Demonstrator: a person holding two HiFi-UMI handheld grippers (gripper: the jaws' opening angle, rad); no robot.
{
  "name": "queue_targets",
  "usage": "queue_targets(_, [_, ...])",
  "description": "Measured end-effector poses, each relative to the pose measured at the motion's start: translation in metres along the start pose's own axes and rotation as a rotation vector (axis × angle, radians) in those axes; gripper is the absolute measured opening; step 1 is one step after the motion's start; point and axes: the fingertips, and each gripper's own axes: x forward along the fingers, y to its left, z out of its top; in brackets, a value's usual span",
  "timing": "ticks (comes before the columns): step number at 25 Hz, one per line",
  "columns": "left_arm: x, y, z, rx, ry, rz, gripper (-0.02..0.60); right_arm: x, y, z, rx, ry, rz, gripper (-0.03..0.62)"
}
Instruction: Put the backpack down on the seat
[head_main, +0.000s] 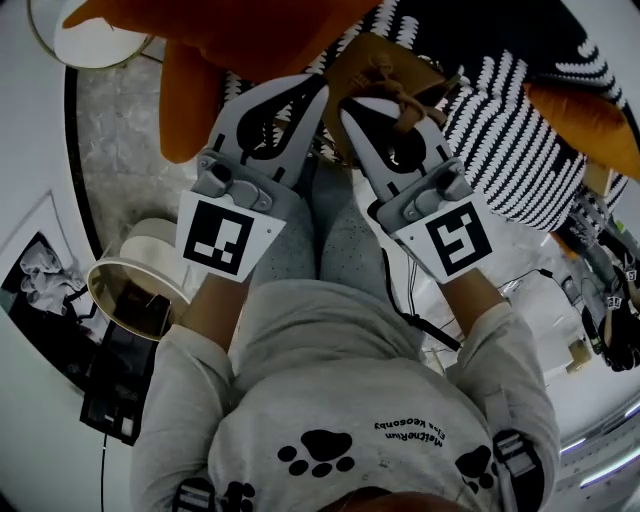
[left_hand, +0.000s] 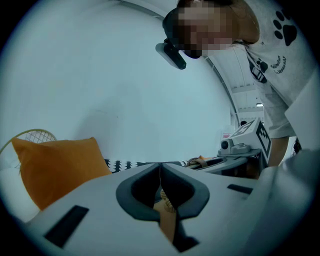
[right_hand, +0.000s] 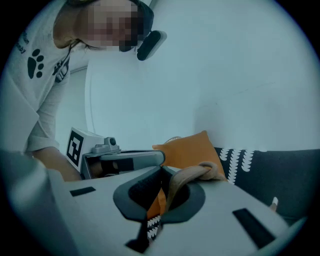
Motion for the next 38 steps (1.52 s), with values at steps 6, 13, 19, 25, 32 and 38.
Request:
queue_targets(6, [0.009,-0.006,-0.021,0.027,0.022,-0.034,0.021,0.001,-0.007,-0.023,-0.012,0.007,-0.009,0.032])
queue_targets(13, [0.021,-0.008,-0.05,0.039,0.04,-0.047,0.021,0.005,-0.02,-0.048,-0.027,0.022,-0.015,0.032])
queue_targets(19, [0.026,-0.012,-0.069,0.03,0.052,-0.046,0.021,0.004,-0.028,-0.072,-0.027,0.054,-0.008,0.032])
queue_targets(25, [0.031,-0.008,-0.081,-0.013,0.058,-0.037,0.021,0.011,-0.034,-0.093,-0.042,0.09,0.02,0.031])
queue_targets(32, [0.032,-0.001,-0.087,-0.023,0.06,-0.022,0.021,0.02,-0.039,-0.121,-0.074,0.158,0.063,0.032])
queue_targets(38, [0.035,-0.001,-0.089,-0.029,0.06,-0.021,0.021,0.03,-0.043,-0.143,-0.072,0.217,0.103,0.031])
